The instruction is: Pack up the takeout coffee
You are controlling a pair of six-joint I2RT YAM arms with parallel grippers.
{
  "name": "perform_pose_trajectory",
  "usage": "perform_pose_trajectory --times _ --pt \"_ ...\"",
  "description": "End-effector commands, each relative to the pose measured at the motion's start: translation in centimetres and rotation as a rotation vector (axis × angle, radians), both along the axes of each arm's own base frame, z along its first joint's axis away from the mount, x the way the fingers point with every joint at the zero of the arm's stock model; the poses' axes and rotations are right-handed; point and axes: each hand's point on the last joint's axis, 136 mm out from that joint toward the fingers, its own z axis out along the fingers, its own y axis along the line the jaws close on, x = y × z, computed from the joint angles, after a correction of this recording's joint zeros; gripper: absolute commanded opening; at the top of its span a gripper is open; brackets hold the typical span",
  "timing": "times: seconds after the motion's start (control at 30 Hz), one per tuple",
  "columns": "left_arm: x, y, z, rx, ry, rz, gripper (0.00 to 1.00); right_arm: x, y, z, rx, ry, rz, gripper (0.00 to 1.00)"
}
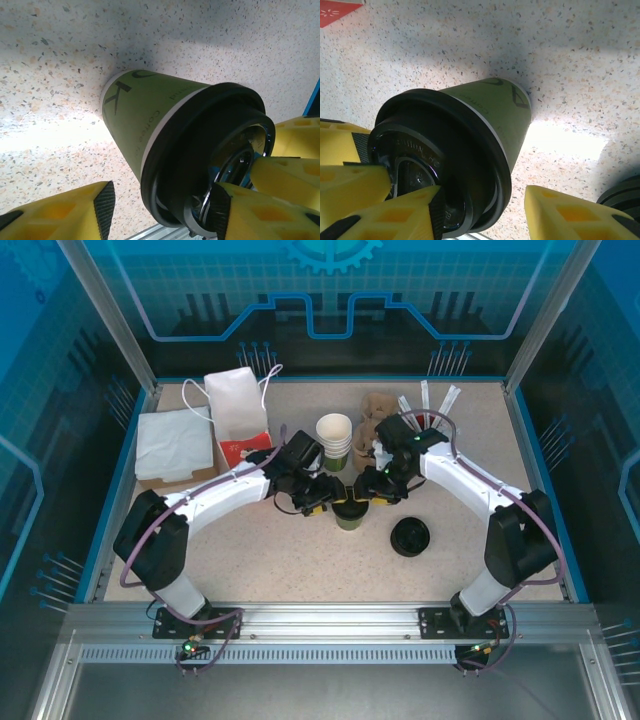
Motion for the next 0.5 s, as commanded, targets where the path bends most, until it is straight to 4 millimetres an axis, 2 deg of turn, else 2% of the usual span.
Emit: perform_pose_trajectory --times 0.0,0.13,0.23,0.37,0.47 --pt "0.2 -0.1 1.0 0.024 -0.014 -0.018 0.6 0.8 0.2 1.7 -0.01 -0.07 0.007 0.52" --pt "0.9 -0.5 2.5 0.005 -0.047 -0.022 0.67 1.2 -0.2 2.8 -0.024 -0.116 0.002 0.58" --pt "1.5 -0.4 3.7 -0.005 -0.078 -0.016 0.7 1.3 -0.4 3.8 -0.027 -0.149 0.005 0.68" --pt "2.1 1.3 5.6 0.016 -0.158 0.019 0.74 0.9 -0.9 5.0 -0.034 -0.198 0.02 0.86" --pt "2.4 3.5 6.7 0.04 -0.226 0.068 0.75 0.4 -1.0 5.9 -0.05 -0.248 0.055 0.94"
